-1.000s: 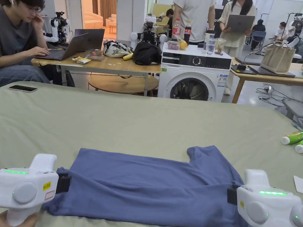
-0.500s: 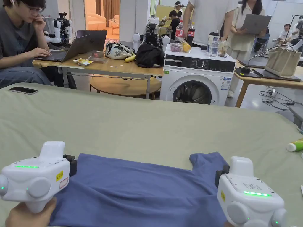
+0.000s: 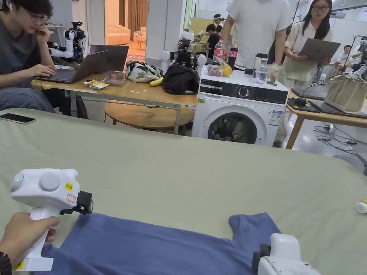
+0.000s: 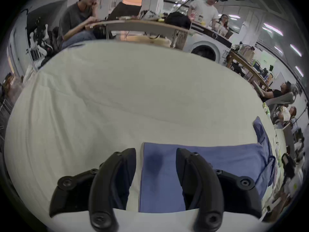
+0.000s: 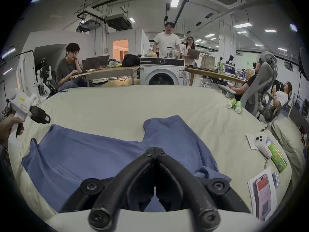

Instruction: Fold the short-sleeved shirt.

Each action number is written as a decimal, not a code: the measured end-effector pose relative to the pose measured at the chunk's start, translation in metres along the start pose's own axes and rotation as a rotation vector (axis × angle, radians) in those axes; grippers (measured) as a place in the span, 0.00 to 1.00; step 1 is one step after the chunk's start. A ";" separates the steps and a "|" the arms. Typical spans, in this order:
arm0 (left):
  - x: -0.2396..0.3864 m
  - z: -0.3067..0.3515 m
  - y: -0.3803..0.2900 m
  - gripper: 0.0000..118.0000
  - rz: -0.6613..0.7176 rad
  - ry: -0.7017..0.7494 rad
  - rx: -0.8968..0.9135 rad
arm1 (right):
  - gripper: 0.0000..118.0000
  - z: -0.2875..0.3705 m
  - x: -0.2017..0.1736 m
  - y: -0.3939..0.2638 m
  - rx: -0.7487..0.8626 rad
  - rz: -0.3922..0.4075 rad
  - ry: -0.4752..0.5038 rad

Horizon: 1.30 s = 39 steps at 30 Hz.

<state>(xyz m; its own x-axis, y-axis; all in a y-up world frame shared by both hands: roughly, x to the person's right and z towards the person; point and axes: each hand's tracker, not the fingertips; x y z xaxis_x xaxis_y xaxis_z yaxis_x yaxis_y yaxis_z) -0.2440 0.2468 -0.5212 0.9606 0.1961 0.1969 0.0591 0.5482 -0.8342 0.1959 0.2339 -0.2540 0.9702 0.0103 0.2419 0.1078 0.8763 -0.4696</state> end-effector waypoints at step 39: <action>0.016 0.031 -0.034 0.00 -0.086 0.040 0.130 | 0.00 -0.205 0.098 0.064 -0.509 0.031 -0.022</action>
<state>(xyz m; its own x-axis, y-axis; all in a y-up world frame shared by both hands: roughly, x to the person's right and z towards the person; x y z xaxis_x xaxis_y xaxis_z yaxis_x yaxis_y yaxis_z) -0.2388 0.2564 -0.4741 0.9638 0.1126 0.2416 0.1084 0.6625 -0.7412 0.3421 0.1920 -0.4348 0.9704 0.0473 0.2368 0.1766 0.5299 -0.8295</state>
